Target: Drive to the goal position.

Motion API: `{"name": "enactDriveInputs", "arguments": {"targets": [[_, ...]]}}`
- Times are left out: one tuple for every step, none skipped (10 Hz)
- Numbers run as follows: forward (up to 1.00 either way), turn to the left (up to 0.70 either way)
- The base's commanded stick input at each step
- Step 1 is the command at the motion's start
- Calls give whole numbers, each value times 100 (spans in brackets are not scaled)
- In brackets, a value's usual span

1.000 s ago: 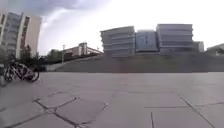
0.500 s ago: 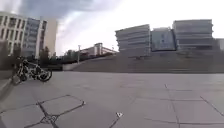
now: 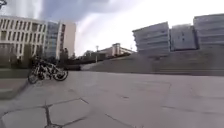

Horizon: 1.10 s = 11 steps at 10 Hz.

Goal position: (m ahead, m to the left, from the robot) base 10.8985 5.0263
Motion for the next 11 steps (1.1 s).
{"name": "enactDriveInputs", "arguments": {"targets": [[85, 0], [85, 0], [85, 0], [85, 0], [85, 0], [85, 0], [85, 0], [85, 0], [85, 0], [85, 0], [85, 0]]}}
